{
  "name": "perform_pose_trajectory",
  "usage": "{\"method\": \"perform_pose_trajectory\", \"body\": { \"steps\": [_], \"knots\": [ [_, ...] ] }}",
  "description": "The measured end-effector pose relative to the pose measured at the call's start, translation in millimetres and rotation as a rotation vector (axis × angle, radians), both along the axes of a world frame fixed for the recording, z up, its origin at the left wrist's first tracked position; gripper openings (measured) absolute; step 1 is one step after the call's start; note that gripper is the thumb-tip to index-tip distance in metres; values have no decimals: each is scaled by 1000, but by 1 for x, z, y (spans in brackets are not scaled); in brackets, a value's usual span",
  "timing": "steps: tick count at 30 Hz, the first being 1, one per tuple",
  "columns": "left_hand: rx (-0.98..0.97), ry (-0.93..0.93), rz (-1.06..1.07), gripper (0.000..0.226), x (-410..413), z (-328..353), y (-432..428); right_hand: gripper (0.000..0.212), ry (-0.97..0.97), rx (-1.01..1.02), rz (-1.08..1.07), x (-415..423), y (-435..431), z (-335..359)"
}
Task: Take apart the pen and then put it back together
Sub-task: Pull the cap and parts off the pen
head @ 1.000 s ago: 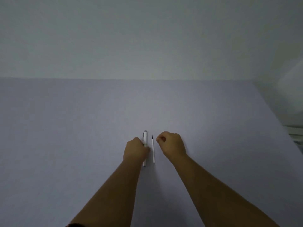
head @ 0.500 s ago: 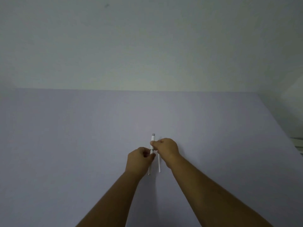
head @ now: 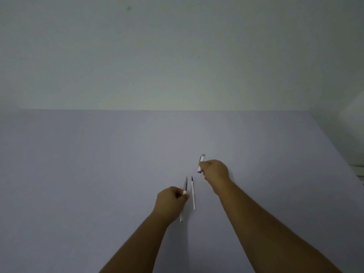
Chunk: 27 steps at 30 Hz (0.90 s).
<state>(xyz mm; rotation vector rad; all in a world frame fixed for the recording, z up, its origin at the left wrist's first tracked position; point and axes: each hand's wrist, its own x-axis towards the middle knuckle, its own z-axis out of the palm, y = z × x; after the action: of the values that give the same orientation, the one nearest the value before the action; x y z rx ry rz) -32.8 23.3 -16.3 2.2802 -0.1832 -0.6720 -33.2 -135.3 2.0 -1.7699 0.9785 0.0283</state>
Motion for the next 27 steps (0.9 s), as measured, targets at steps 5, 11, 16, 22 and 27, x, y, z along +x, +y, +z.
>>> {"method": "perform_pose_trajectory", "body": {
  "steps": [5,11,16,22,27],
  "knots": [
    [-51,55,132,19,9,-2,5,35,261,-252,269,-12,0,-34],
    [-78,64,159,16,14,-4,0,35,275,-344,185,-17,14,-51],
    [-96,74,170,17,13,-8,-2,34,259,-328,128,-22,17,-55],
    [-108,54,182,17,15,-7,-2,41,252,-325,118,-24,19,-56],
    [-109,44,174,18,14,-5,-2,45,227,-322,101,-27,17,-54]
  ]
}}
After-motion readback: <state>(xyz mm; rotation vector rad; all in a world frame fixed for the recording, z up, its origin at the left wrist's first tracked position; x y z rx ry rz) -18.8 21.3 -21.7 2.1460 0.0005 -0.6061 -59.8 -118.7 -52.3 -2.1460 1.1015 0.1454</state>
